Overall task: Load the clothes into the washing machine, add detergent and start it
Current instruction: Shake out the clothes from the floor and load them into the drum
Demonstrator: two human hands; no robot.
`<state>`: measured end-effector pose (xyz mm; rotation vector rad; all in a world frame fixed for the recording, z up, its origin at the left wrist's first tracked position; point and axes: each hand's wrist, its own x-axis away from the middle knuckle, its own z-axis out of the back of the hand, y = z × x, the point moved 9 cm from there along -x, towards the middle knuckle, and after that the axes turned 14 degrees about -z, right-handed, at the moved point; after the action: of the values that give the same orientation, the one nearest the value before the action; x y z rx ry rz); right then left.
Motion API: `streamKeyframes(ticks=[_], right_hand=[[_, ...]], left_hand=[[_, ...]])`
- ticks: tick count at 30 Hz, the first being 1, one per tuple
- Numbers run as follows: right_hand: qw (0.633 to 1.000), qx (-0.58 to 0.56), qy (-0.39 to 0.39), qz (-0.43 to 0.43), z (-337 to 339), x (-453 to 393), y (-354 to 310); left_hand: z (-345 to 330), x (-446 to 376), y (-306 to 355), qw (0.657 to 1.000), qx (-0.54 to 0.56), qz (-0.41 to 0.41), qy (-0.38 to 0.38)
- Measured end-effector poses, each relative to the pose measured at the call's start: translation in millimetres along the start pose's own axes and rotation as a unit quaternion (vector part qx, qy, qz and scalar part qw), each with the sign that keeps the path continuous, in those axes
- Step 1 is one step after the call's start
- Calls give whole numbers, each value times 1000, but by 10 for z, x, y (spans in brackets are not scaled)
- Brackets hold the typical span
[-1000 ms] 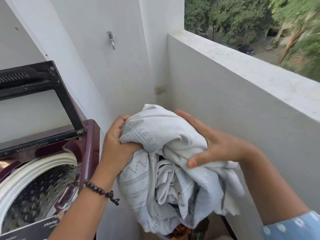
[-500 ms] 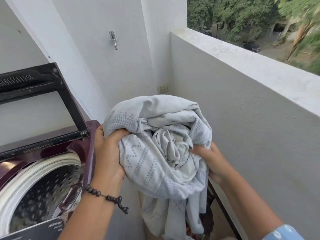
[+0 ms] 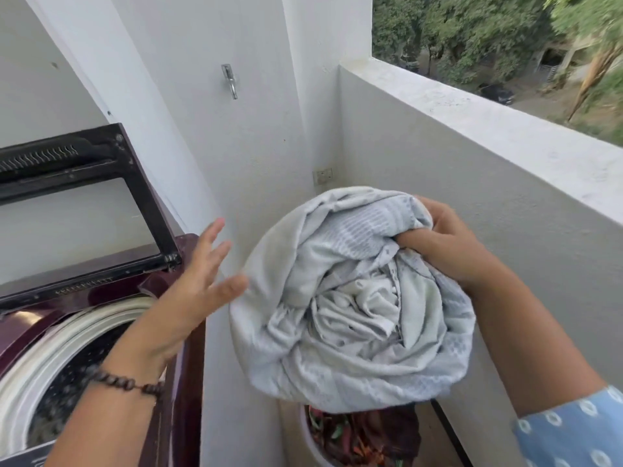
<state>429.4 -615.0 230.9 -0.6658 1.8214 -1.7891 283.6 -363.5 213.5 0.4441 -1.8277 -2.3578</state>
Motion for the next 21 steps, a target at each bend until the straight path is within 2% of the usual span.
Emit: streamKeyframes(ticks=[2, 3, 5, 10, 11, 13, 15, 17, 21], right_hand=[[997, 57, -46, 17, -192, -27, -126], [996, 63, -67, 23, -280, -33, -179], [995, 53, -81, 28, -361, -54, -241], [997, 69, -42, 5, -306, -68, -119], [995, 81, -63, -8, -317, -58, -88], [981, 116, -152, -41, -371, -29, -39], [957, 145, -244, -65, -393, 17, -21], [944, 112, -300, -73, -416, -3, -93], [943, 72, -298, -132, -654, -347, -28]], left_hand=[[-445, -41, 75, 992, -12, -3, -125], [-637, -6, 86, 987, -1, 1, -160], [-820, 70, -2, 988, 55, 21, -146], [-776, 82, -115, 992, 123, 12, -25], [-742, 78, -94, 992, 124, 4, -11], [-645, 45, -76, 993, 118, -7, 9], [-590, 33, -13, 994, 104, -26, 0], [-579, 39, 13, 995, 97, -27, -24], [-691, 130, 58, 995, 65, -12, -77]])
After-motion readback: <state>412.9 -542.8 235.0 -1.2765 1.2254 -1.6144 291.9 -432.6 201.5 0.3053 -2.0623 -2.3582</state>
